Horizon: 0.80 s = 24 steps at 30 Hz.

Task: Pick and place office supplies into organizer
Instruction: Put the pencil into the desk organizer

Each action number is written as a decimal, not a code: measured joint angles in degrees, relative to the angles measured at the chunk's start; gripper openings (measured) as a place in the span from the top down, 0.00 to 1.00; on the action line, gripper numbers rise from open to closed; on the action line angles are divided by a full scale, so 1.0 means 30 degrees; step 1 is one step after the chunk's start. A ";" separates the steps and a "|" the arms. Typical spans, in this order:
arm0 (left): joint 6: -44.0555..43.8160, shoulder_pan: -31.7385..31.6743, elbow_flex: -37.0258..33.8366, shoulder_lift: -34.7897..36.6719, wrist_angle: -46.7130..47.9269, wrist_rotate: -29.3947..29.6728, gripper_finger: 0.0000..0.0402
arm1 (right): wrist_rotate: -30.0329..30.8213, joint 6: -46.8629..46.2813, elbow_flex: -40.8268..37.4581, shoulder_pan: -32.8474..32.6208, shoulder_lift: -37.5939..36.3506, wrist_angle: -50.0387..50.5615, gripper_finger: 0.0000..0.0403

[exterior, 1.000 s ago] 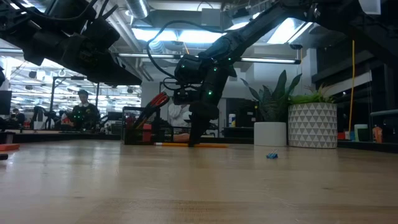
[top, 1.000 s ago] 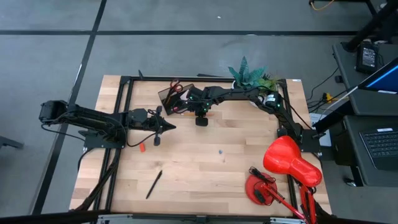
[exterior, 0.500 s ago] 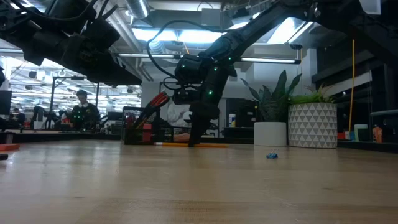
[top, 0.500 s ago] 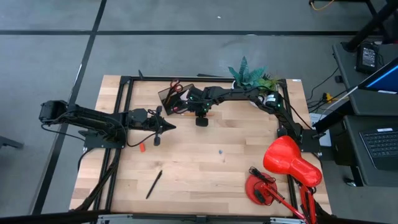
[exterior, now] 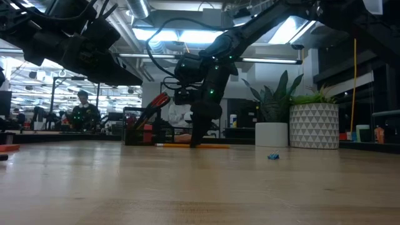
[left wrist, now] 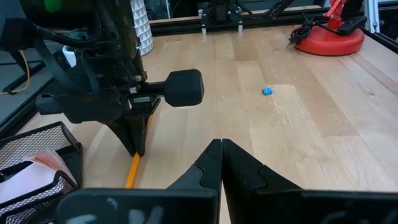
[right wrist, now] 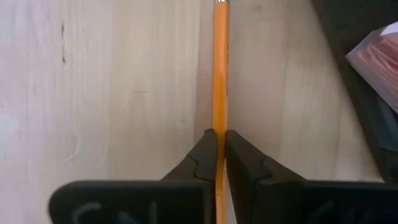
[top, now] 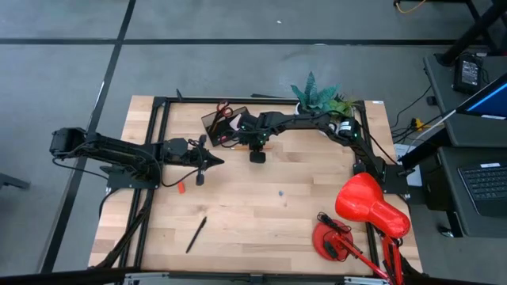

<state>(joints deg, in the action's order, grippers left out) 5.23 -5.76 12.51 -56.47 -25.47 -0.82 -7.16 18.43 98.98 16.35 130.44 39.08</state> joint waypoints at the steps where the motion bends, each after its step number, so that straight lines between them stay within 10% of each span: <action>1: 0.0000 0.0000 0.0000 0.0000 0.0000 -0.0007 0.99 | 0.0000 0.0002 0.0000 -0.0007 -0.0003 0.0014 0.94; 24: 0.0007 0.0004 0.0000 0.0007 -0.0153 -0.0015 1.00 | -0.0150 -0.0566 0.0022 -0.0040 -0.0885 0.0120 0.94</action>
<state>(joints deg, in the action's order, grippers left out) 5.26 -5.75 12.51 -56.45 -25.93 -0.86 -7.61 16.73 99.04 16.23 127.79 39.44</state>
